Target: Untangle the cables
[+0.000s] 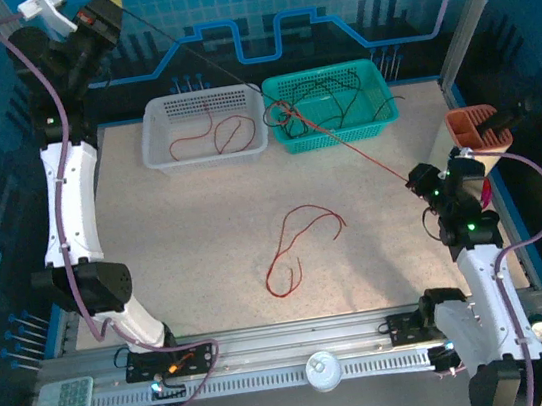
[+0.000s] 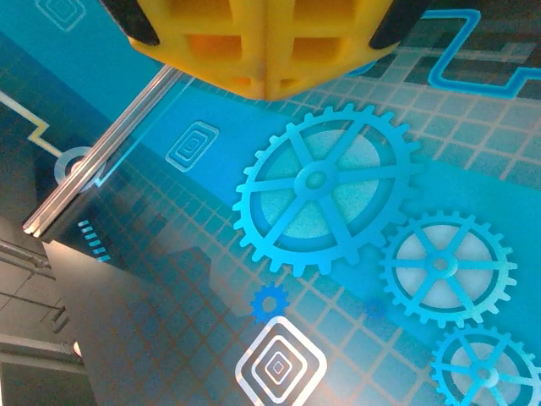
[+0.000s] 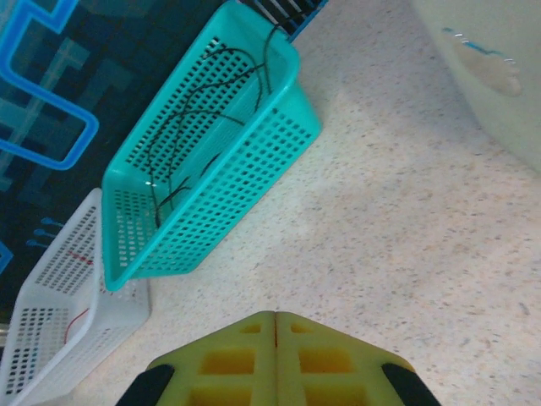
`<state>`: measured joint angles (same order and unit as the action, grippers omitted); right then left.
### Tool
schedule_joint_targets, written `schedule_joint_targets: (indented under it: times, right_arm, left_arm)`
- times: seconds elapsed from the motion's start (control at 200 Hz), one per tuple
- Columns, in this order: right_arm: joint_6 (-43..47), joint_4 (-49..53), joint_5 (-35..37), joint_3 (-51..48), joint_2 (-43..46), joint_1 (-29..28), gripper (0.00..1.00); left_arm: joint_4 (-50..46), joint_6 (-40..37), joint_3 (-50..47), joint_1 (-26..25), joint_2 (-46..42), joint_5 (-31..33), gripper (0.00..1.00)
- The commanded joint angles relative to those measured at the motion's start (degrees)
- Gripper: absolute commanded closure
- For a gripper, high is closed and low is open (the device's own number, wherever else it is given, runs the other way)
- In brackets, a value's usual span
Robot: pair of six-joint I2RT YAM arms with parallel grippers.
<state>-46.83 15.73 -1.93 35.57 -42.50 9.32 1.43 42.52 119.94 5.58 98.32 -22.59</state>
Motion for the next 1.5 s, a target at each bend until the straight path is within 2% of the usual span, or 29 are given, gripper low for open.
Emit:
schedule_joint_targets:
  times: [0.0, 0.255, 0.4, 0.485, 0.65, 0.79, 0.965, 1.04, 1.065, 1.18, 1.291, 1.416, 1.496]
  right_arm:
    - [2.7, 8.4, 5.6, -2.3, 0.9, 4.4, 1.0]
    - [4.5, 11.1, 4.1, -4.6, 3.0, 14.4, 1.0]
    - [5.3, 10.2, 3.4, -3.7, 2.5, 14.6, 1.0]
    - [6.9, 11.1, 5.6, -2.3, 1.8, 14.7, 1.0]
    - [6.4, 10.5, 5.8, -1.5, 1.1, 14.8, 1.0]
    - [6.3, 11.7, 7.1, -1.6, 0.1, 16.0, 1.0]
    - [6.9, 12.1, 9.4, -2.0, -0.6, 17.6, 1.0]
    - [6.6, 11.4, 8.9, -2.3, -1.8, 18.1, 1.0]
    - [6.6, 11.1, 8.5, -2.5, -2.2, 20.2, 1.0]
    - [6.5, 10.2, 6.4, -2.8, -3.9, 22.7, 1.0]
    - [6.1, 9.6, 4.9, -2.7, -4.0, 23.1, 1.0]
    - [5.9, 10.3, 6.3, -2.6, -4.3, 23.8, 1.0]
    - [5.1, 9.9, 5.7, -3.1, -4.0, 24.3, 1.0]
  left_arm:
    - [1.8, -0.6, 5.2, 3.3, 1.2, 5.1, 1.0]
    - [3.0, 0.8, 5.7, 5.6, 2.7, 7.4, 1.0]
    - [4.6, 2.8, 5.2, 5.7, 4.0, 6.5, 1.0]
    - [2.1, -1.2, 6.0, 5.7, 4.6, 8.3, 1.0]
    - [1.7, -4.4, 5.1, 5.0, 4.3, 7.5, 1.0]
    - [2.0, -3.8, 5.2, 6.4, 4.6, 9.1, 1.0]
    - [1.8, -3.6, 5.3, 8.4, 4.5, 12.9, 1.0]
    - [1.8, -3.7, 4.0, 9.3, 4.1, 16.7, 1.0]
    - [2.2, -3.3, 3.2, 9.7, 3.9, 17.7, 1.0]
    - [5.2, -1.0, -0.2, 11.3, 3.3, 20.7, 1.0]
    - [6.1, -1.1, 0.2, 11.4, 4.0, 20.5, 1.0]
    - [5.5, -1.2, 0.0, 11.9, 4.0, 24.4, 1.0]
    - [5.7, -1.2, 1.4, 12.1, 4.7, 24.1, 1.0]
